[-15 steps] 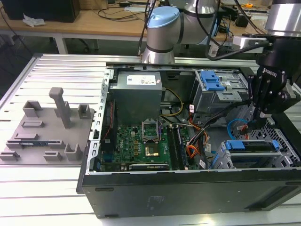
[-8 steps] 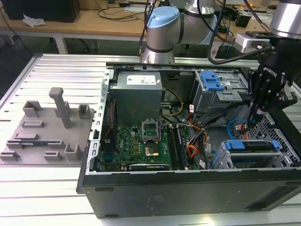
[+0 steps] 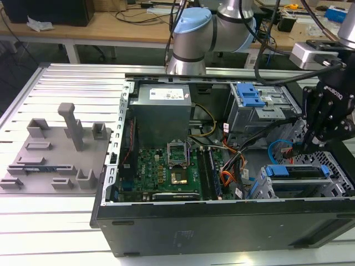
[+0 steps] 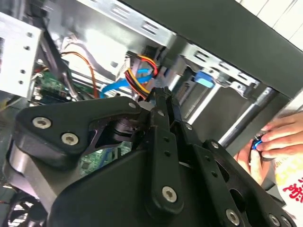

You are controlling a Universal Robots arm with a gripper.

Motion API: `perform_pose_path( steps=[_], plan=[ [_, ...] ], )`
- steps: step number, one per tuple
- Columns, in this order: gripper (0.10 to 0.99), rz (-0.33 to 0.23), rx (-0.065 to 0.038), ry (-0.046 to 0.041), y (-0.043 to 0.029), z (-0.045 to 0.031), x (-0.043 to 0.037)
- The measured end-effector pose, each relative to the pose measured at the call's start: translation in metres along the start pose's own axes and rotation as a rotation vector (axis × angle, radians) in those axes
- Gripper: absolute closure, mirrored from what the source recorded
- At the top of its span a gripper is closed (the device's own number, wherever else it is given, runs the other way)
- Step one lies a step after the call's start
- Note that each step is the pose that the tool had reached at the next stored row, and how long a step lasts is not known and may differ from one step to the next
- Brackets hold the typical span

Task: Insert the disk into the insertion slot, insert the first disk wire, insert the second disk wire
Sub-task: 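Insert the first disk wire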

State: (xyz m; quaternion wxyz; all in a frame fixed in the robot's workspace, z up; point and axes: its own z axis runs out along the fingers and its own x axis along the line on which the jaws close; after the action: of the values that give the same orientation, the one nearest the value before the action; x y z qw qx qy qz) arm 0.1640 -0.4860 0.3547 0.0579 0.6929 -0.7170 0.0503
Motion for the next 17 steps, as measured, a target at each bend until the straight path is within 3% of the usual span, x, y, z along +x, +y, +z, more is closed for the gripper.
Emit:
perform_pose_path(
  steps=[2, 4, 9, 15, 17],
  plan=[
    [0.922, 0.0, -0.003, -0.0021, -0.0012, 0.0009, 0.0063],
    [0.922, -0.003, -0.019, -0.0054, -0.0099, 0.0025, 0.0168],
    [0.922, -0.004, -0.023, -0.0086, -0.0111, 0.0027, 0.018],
    [0.922, 0.004, 0.0, -0.0095, -0.0031, 0.0036, 0.0182],
    [0.922, 0.007, 0.017, -0.0102, -0.001, 0.0039, 0.0182]
  ],
)
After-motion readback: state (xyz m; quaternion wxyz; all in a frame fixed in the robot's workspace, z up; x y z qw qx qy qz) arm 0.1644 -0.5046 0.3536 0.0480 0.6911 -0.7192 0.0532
